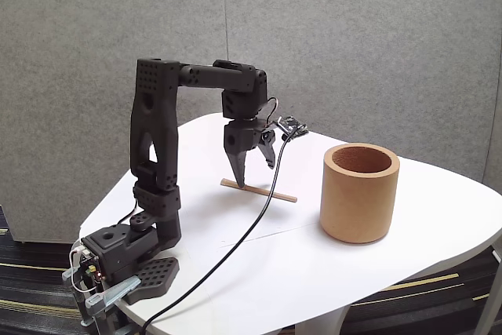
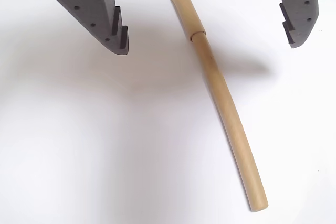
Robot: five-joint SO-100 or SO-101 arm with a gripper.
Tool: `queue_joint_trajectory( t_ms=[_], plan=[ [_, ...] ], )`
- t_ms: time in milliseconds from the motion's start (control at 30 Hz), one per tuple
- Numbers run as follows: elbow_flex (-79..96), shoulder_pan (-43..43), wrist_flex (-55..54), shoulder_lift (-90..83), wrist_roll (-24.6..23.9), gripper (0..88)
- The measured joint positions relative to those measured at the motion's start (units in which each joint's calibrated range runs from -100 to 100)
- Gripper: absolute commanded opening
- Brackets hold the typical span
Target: Grab the pen and put it in the pen holder.
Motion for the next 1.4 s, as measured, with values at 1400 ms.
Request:
queue_joint_trajectory(
  t_ms=[1400],
  plan=[
    [-2.44, -1.40, 0.00, 11.77, 5.57, 38.0]
  ],
)
